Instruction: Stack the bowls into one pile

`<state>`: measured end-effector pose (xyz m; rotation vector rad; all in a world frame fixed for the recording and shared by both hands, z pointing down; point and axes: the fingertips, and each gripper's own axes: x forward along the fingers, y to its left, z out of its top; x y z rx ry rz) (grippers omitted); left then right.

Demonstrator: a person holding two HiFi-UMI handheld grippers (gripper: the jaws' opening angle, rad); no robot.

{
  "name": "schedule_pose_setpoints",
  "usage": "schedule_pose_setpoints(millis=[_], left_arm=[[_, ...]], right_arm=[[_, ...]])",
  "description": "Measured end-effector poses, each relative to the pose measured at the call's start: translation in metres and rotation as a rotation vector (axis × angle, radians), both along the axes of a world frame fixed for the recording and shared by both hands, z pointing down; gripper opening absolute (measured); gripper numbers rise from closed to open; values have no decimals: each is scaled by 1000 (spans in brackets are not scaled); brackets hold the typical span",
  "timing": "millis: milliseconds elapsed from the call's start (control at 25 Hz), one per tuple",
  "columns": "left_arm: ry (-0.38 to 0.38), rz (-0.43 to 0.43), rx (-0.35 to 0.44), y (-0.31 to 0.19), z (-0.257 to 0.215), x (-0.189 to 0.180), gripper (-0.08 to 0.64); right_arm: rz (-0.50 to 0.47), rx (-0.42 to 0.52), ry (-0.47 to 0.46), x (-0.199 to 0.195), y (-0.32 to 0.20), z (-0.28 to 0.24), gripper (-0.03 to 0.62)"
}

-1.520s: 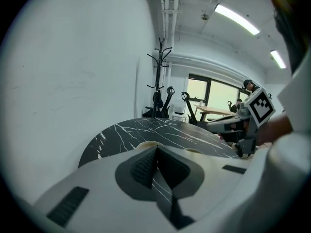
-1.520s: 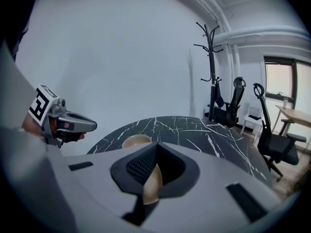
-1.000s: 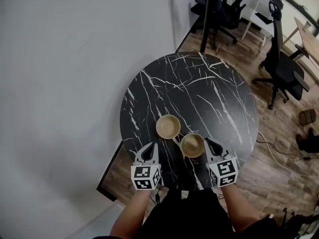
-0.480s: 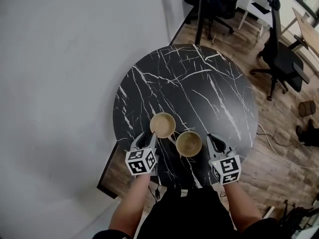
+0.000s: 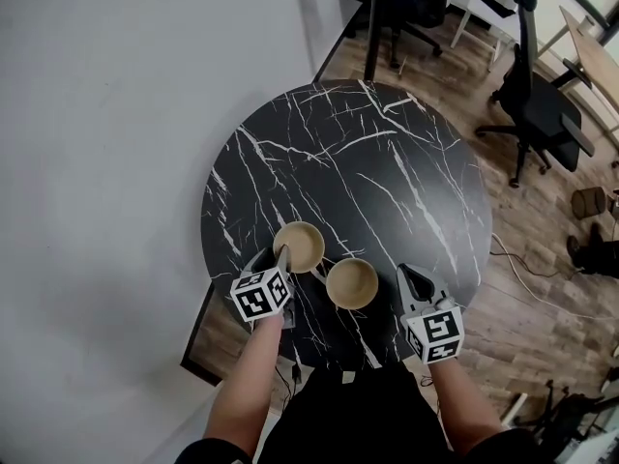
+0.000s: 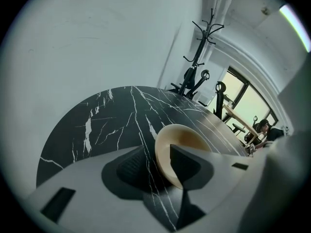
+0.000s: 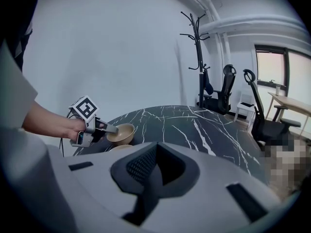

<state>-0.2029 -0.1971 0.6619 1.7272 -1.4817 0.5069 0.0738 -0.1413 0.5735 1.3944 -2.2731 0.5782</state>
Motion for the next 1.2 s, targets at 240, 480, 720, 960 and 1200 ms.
schedule_pose_setpoints(millis=[240, 480, 720, 960, 1200], left_arm=[[-15, 21, -11, -5, 9, 7, 163], [-46, 17, -14, -7, 14, 7, 113], [-83, -9, 5, -10, 10, -2, 30], [-80, -14, 15, -11, 7, -3, 26], [-62, -6, 21, -8, -1, -2, 26]], right_arm=[[1, 3, 0, 5, 0, 1, 9], [-15, 1, -6, 0, 2, 1, 9], [2, -9, -11, 5, 3, 3, 9], [39, -7, 1, 21, -3, 5, 9], [71, -5, -1, 24, -5, 5, 9]])
